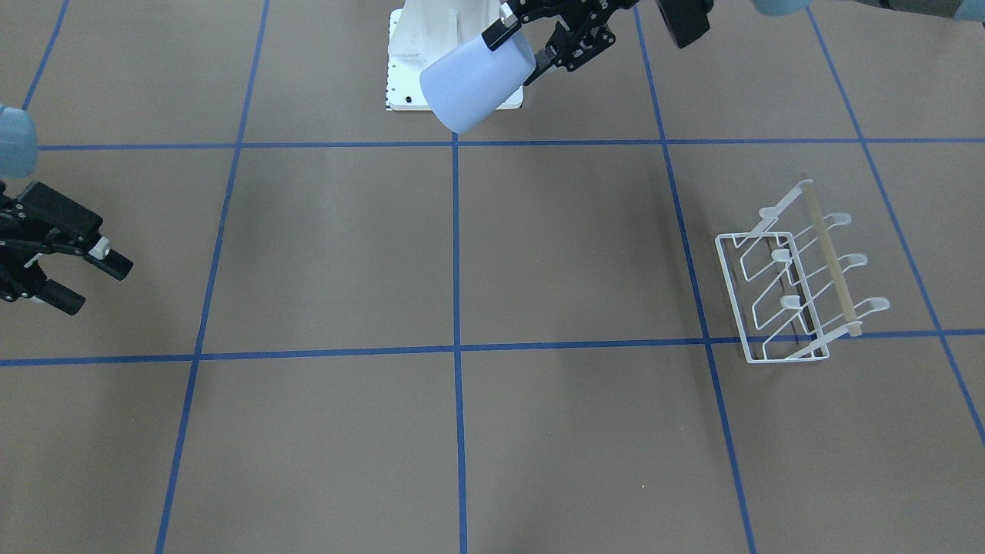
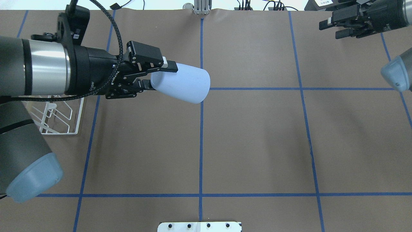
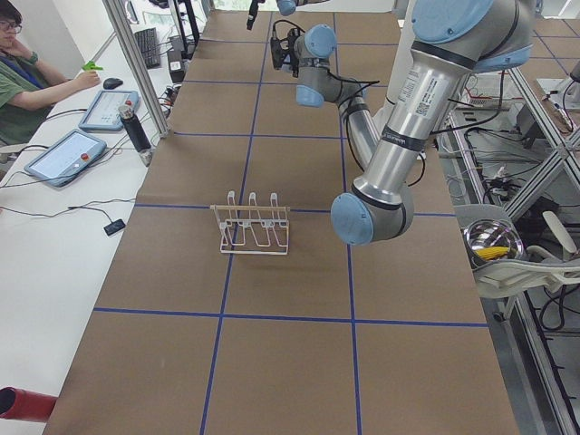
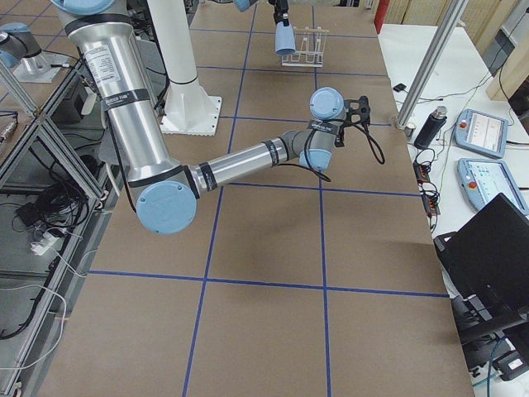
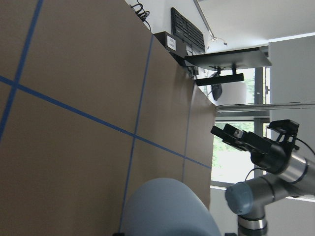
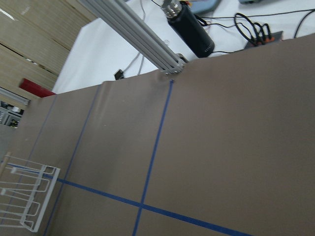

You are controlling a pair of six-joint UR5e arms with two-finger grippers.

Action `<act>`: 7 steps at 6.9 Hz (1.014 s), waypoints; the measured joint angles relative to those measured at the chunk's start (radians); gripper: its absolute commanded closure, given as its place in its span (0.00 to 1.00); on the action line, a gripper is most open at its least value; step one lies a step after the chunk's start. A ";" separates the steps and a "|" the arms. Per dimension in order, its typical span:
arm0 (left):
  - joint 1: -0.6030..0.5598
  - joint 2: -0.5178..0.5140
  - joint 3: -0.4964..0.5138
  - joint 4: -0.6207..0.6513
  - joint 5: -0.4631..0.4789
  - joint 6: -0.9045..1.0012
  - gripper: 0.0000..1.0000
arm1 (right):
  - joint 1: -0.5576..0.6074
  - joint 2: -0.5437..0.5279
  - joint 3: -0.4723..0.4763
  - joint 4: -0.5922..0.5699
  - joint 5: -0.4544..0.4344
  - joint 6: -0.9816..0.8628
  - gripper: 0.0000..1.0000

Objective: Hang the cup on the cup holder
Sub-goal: 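Carry the cup with the left gripper above the wire rack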

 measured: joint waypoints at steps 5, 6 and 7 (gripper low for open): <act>-0.149 0.000 -0.166 0.748 0.000 0.582 1.00 | 0.095 -0.027 -0.011 -0.640 -0.251 -0.898 0.00; -0.185 0.000 -0.163 0.831 0.000 0.686 1.00 | 0.110 -0.033 -0.012 -0.742 -0.253 -1.001 0.00; -0.228 -0.001 -0.150 0.902 -0.014 0.785 1.00 | 0.122 -0.037 -0.013 -0.846 -0.253 -1.083 0.00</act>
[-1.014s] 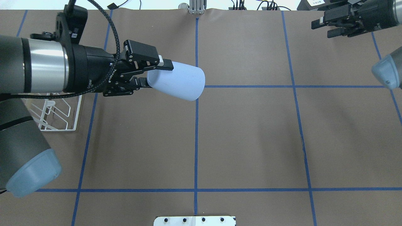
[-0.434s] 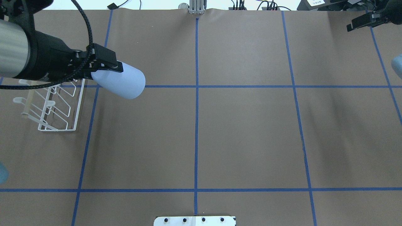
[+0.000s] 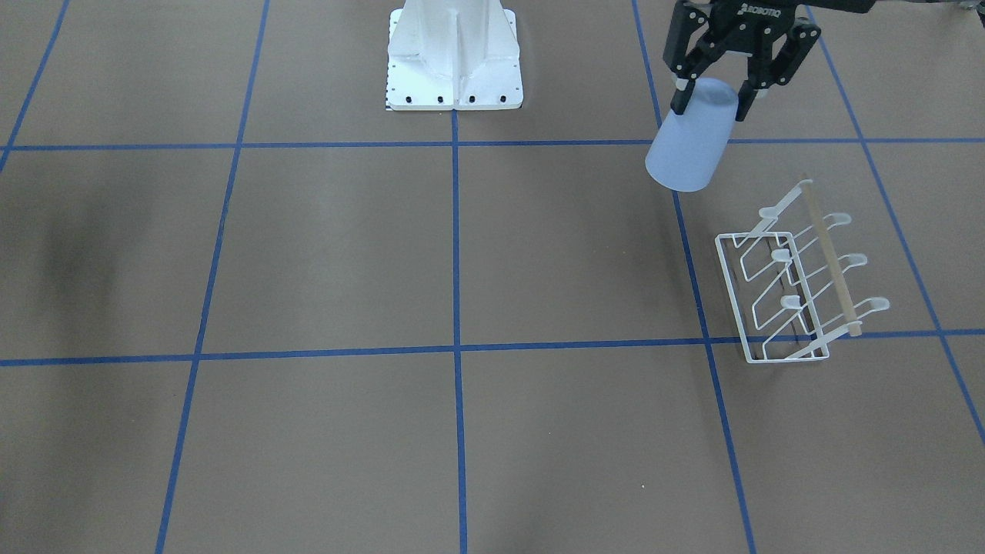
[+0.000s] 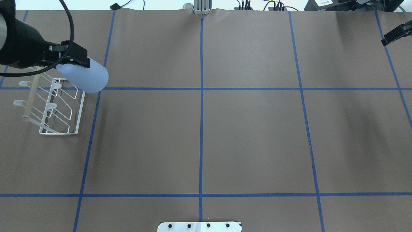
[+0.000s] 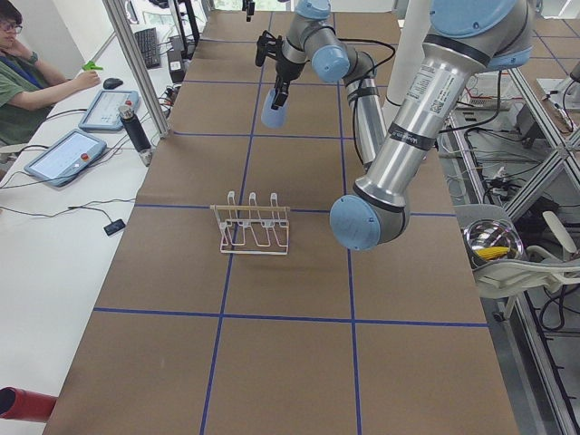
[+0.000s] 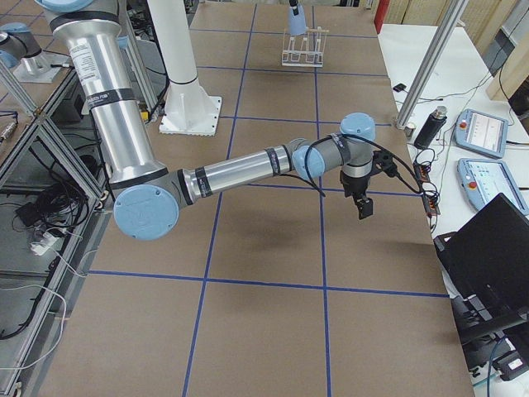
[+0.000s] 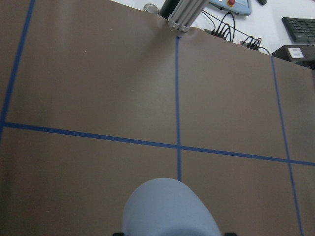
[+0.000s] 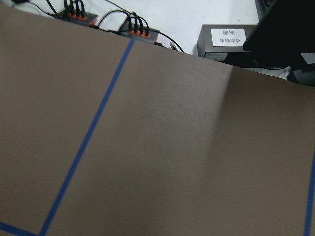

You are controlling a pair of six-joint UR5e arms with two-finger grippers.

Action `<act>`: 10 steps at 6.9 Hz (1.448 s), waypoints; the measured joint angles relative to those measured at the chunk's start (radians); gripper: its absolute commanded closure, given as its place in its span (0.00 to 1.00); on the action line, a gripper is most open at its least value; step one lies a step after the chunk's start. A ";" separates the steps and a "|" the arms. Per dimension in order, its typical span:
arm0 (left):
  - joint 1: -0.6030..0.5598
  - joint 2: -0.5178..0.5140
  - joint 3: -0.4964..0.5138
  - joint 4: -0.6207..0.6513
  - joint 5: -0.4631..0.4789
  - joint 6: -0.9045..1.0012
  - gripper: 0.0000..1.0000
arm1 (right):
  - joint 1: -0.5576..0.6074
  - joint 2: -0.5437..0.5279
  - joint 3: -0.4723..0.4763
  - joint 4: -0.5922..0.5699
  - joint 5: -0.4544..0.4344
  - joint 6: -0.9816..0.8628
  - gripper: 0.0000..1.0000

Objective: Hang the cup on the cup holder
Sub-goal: 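Carry the cup with the left gripper above the wire rack, then lower the cup onto a rack peg with the left gripper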

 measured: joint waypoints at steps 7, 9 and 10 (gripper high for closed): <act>-0.245 -0.075 0.497 0.038 -0.231 0.443 1.00 | 0.036 -0.024 0.017 -0.281 0.065 -0.159 0.00; -0.250 -0.084 0.569 -0.014 -0.238 0.454 1.00 | 0.036 -0.032 0.018 -0.280 0.102 -0.159 0.00; -0.250 -0.085 0.592 -0.037 -0.248 0.454 1.00 | 0.036 -0.033 0.018 -0.280 0.109 -0.159 0.00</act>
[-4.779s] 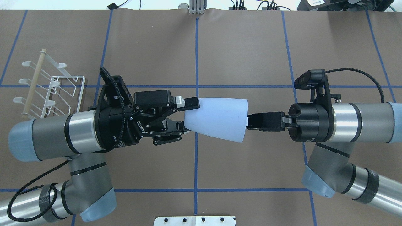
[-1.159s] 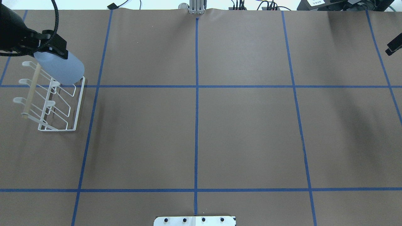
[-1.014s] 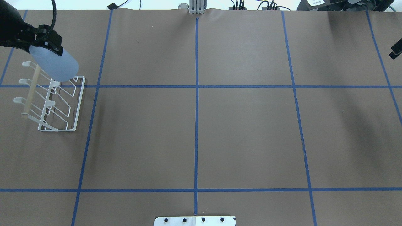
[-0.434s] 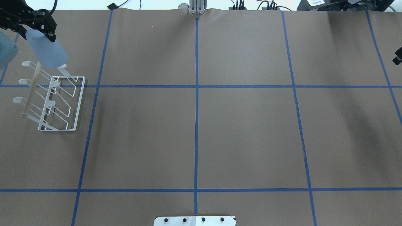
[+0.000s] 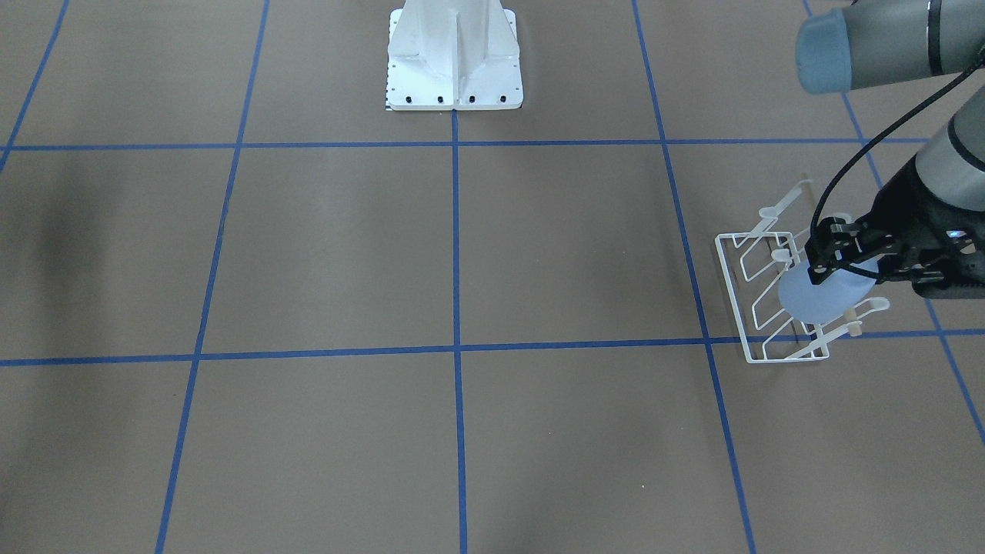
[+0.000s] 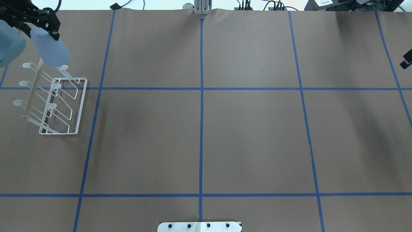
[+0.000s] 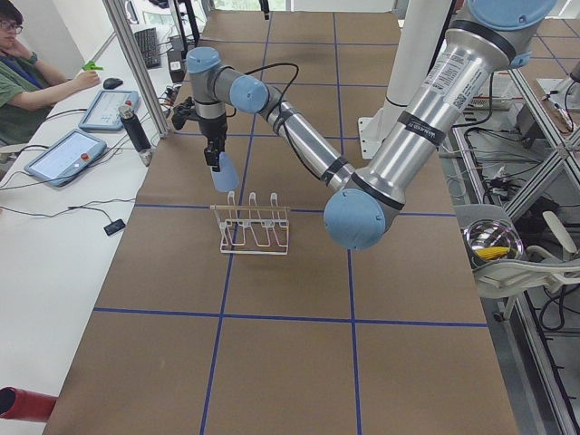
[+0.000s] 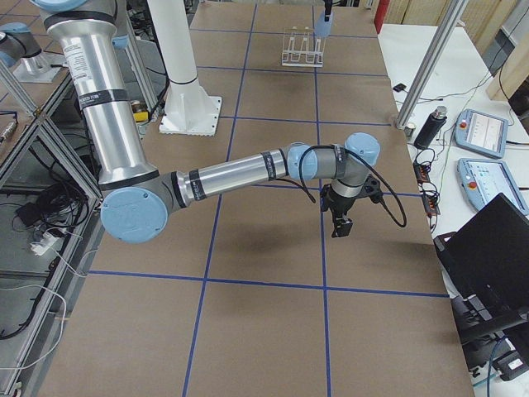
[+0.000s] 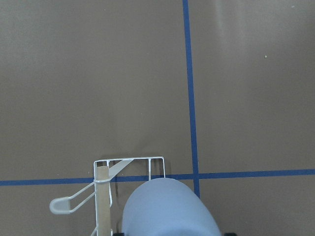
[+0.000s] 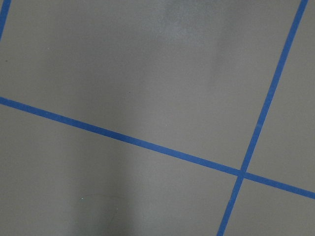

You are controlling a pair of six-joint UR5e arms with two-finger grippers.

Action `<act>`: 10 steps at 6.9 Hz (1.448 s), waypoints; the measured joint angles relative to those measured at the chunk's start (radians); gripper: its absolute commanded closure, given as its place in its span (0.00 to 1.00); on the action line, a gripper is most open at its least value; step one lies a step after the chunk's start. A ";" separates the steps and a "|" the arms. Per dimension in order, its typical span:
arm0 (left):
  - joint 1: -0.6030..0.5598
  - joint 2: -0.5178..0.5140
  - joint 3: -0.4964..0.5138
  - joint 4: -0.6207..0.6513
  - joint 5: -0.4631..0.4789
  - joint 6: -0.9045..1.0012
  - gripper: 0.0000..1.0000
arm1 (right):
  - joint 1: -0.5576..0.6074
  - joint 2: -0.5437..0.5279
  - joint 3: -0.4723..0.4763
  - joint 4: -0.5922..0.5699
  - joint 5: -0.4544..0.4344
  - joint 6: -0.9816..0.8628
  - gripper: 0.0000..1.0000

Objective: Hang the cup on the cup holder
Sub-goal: 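Lower the cup onto a rack peg with the left gripper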

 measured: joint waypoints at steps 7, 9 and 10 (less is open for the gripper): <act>0.014 0.024 0.084 -0.100 -0.034 0.003 1.00 | 0.000 0.001 -0.004 -0.001 0.025 0.001 0.00; 0.035 0.051 0.093 -0.129 -0.035 0.002 0.38 | 0.000 0.000 -0.005 -0.001 0.026 0.001 0.00; 0.044 0.056 0.104 -0.139 -0.036 0.002 0.02 | 0.000 -0.001 -0.004 -0.001 0.027 0.002 0.00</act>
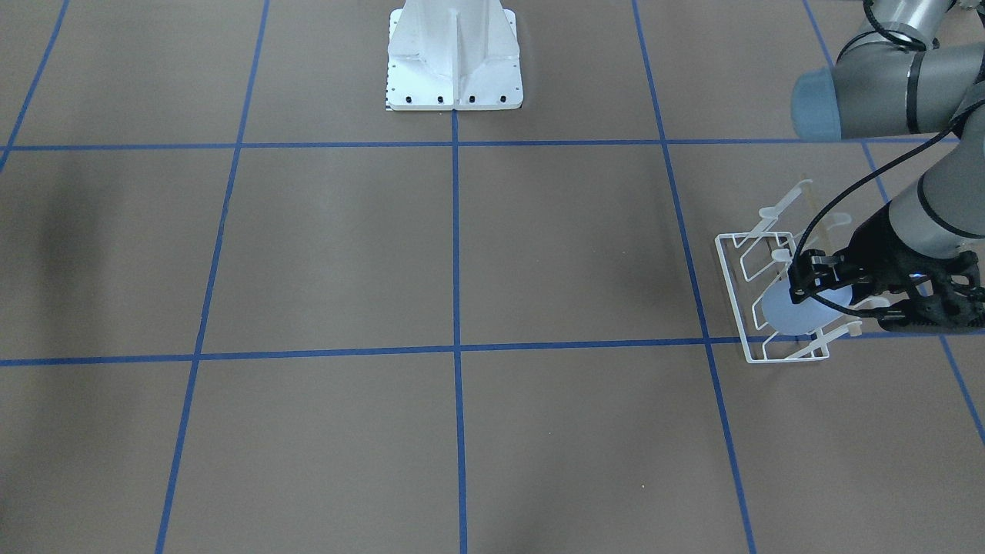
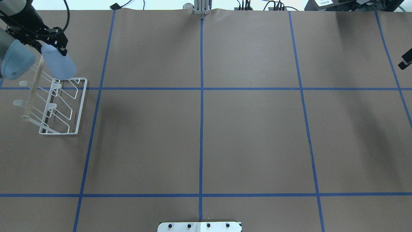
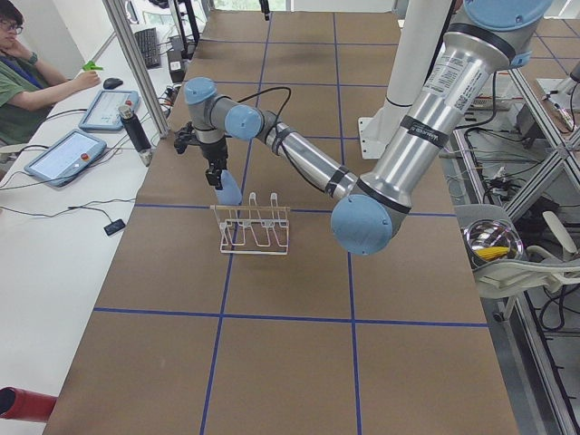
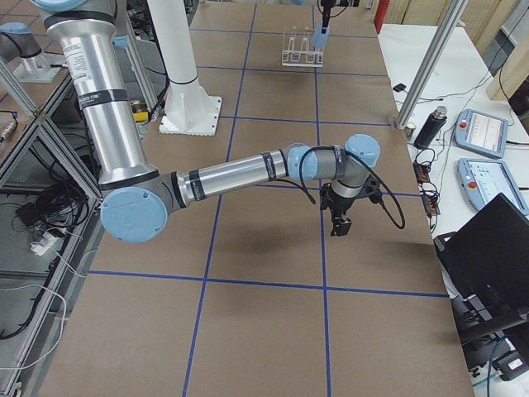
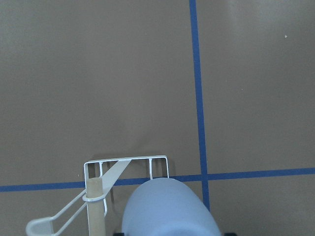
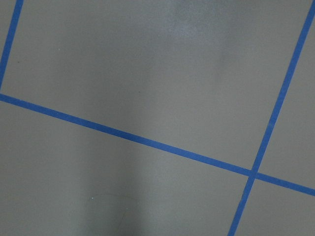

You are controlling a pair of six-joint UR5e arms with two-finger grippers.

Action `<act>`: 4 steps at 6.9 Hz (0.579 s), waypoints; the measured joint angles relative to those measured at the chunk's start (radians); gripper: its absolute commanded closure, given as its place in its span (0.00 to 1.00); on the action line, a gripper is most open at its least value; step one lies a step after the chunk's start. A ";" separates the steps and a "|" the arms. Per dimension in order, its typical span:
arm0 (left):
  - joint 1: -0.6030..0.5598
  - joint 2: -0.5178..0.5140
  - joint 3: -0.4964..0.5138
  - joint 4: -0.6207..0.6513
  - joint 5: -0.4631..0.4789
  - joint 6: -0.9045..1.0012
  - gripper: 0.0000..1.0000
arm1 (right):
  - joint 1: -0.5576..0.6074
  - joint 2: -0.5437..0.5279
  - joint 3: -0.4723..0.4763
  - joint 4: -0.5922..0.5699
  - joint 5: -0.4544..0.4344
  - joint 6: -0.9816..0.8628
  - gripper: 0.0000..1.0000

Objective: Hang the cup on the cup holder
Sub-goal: 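Lower the cup onto a rack peg with the left gripper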

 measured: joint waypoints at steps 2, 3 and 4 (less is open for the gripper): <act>0.011 0.018 0.007 -0.034 0.000 -0.001 0.01 | 0.000 -0.001 0.003 0.002 0.001 0.000 0.00; 0.011 0.041 -0.001 -0.077 0.001 -0.001 0.01 | 0.004 0.000 0.007 0.007 0.002 0.000 0.00; 0.010 0.065 -0.017 -0.105 0.002 -0.001 0.01 | 0.013 0.003 0.012 0.015 0.001 0.001 0.00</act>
